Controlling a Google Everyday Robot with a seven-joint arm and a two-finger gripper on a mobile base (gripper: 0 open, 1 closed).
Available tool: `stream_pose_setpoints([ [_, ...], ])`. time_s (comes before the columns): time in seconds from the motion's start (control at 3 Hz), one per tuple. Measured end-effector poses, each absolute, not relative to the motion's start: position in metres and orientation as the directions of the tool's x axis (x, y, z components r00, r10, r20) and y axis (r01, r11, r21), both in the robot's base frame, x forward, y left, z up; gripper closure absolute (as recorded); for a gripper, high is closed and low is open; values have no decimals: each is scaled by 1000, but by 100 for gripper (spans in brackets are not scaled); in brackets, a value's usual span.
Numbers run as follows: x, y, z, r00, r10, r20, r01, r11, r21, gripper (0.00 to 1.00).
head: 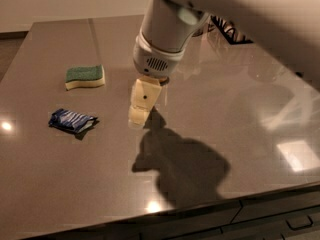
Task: Pick rxbar blueberry
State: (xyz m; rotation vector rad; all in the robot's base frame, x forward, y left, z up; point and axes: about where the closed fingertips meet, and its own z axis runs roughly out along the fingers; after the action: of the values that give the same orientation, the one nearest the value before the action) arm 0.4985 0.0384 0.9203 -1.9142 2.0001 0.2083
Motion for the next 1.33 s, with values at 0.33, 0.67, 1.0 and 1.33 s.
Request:
stream_pose_setpoints([
  [0.33, 500, 80, 900, 6, -936, -352, -993, 35, -110, 0],
  [0.67, 502, 111, 881, 14, -941, -338, -996, 15, -82, 0],
  [1.0, 506, 134, 865, 8, -947, -321, -998, 12, -58, 0],
  [1.33, 507, 156, 854, -3, -949, -315, -999, 17, -40, 0],
])
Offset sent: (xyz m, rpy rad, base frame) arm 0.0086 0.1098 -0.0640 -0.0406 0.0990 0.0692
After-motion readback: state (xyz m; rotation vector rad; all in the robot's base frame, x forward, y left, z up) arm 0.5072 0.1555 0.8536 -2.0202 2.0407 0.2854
